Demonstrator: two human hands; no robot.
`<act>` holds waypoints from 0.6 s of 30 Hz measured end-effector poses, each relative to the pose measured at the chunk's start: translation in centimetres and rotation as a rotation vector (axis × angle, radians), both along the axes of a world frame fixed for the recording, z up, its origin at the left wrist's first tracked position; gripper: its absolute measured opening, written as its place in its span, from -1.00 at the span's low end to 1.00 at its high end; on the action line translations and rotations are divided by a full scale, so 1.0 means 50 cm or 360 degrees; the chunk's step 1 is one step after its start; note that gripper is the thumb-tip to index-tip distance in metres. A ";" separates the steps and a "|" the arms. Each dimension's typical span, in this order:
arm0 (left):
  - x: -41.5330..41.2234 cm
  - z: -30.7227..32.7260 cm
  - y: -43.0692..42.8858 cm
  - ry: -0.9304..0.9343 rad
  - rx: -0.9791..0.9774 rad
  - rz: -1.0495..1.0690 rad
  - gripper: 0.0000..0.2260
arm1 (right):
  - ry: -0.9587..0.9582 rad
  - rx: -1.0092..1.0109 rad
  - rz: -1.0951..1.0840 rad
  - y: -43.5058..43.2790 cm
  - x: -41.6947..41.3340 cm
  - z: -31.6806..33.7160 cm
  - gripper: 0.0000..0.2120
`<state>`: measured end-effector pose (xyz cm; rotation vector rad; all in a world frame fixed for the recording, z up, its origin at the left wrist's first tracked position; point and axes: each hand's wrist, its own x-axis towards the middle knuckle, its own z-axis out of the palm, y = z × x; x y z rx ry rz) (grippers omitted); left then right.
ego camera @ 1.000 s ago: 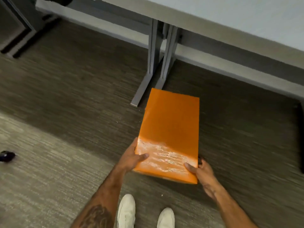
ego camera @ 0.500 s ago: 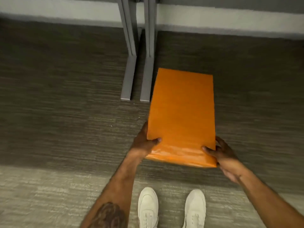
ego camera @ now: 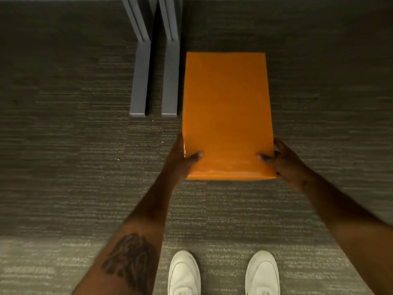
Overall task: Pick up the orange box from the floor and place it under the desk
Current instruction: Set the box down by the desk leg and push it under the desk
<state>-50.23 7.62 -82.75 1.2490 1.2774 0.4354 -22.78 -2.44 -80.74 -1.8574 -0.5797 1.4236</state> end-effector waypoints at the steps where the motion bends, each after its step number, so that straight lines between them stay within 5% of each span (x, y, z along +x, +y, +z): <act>1: 0.003 -0.005 0.008 0.0015 -0.0002 -0.0011 -0.32 | 0.0005 0.0006 0.0010 0.010 0.003 -0.008 -0.33; 13: 0.013 -0.052 0.052 0.0017 -0.0005 0.0062 -0.37 | 0.0063 0.0072 0.0083 0.056 0.009 -0.077 -0.47; 18: 0.005 -0.063 0.010 -0.0163 -0.0275 0.0237 -0.28 | 0.0215 -0.0105 -0.0059 0.019 -0.009 -0.099 -0.28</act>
